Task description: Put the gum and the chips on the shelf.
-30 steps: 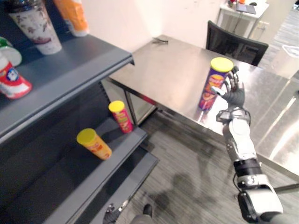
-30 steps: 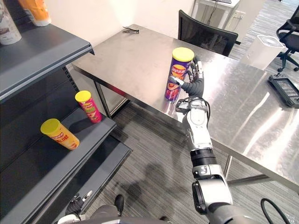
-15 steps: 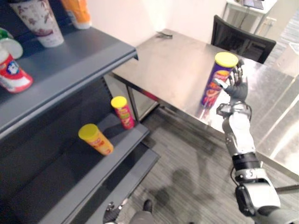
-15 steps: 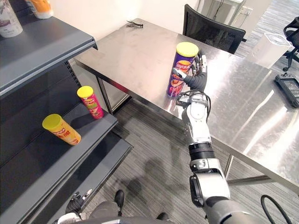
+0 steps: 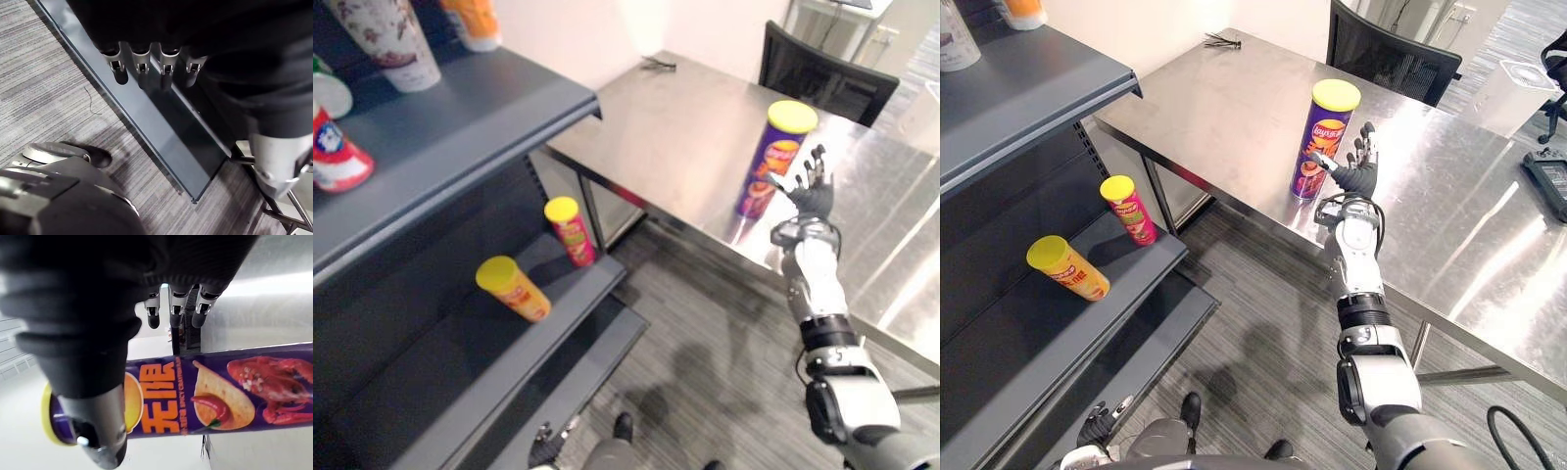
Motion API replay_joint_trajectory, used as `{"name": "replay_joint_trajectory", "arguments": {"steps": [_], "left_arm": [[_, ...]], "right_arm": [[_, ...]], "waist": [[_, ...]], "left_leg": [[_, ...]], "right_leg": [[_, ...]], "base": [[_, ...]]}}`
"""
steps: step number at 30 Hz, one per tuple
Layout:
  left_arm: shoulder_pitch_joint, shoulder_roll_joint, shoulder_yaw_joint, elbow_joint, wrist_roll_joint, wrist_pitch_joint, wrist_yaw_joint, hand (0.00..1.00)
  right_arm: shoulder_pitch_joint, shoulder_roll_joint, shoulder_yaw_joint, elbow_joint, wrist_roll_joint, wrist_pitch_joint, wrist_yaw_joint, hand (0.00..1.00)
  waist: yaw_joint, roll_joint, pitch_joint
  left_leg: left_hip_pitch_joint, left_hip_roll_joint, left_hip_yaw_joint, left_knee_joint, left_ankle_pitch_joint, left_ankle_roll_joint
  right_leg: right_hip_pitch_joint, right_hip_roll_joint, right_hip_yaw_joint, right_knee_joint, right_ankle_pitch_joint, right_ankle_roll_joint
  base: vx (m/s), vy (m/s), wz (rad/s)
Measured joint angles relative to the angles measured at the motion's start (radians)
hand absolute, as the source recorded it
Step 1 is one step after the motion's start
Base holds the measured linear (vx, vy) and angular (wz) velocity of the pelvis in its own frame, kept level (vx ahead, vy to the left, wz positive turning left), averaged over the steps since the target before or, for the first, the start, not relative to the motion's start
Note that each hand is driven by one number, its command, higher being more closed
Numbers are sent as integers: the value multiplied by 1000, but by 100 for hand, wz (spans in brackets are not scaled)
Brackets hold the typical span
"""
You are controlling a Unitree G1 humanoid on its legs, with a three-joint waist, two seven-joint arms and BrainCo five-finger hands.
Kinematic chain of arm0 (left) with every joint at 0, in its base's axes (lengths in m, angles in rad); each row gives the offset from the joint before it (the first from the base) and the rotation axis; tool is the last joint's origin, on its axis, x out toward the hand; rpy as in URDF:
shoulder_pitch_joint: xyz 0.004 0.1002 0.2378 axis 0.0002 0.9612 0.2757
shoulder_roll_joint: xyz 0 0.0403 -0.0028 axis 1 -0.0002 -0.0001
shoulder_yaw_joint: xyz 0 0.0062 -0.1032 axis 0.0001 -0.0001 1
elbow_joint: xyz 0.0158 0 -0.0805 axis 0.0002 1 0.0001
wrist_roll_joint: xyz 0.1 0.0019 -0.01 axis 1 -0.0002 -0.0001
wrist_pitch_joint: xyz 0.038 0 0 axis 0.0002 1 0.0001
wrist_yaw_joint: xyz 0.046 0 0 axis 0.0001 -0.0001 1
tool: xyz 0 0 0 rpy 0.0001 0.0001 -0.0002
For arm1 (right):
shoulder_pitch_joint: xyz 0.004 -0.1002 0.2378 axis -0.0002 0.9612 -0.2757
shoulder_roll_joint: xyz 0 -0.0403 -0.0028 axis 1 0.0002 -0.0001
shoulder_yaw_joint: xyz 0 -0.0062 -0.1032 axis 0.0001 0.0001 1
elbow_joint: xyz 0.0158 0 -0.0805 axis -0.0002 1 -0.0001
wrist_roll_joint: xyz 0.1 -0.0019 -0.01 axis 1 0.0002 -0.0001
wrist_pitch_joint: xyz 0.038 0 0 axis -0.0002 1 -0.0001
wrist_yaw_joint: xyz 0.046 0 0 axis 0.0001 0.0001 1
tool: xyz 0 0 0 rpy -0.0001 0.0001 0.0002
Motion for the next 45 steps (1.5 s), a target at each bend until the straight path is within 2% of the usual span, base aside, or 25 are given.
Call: {"name": "replay_joint_trajectory", "arguments": {"steps": [24, 25, 31, 45], "left_arm": [[-7, 8, -34, -1, -2, 0, 2, 0], [-8, 8, -34, -1, -2, 0, 2, 0], [-10, 7, -35, -1, -2, 0, 2, 0], [-10, 8, -36, 0, 1, 0, 1, 0]], "right_arm": [[-80, 0, 2, 68, 0, 17, -7, 0], [-87, 0, 3, 68, 0, 17, -7, 100], [-103, -1, 19, 73, 0, 17, 5, 100], [-104, 0, 80, 74, -1, 17, 15, 100]], "waist": [[8, 8, 36], [9, 8, 37], [25, 8, 38], [26, 7, 37]], "left_leg": [[-17, 0, -24, 14, 0, 0], [-18, 0, -24, 15, 0, 0], [-20, 0, -25, 17, 0, 0], [-16, 2, -21, 19, 1, 1]], "right_leg": [[-5, -1, -16, 16, -5, -7], [-5, -1, -16, 16, -5, -8], [-5, 0, -16, 17, -6, -9], [-4, 0, -13, 20, -6, -9]], "base": [[0, 1, 2], [0, 0, 0], [0, 0, 0], [0, 0, 0]]}}
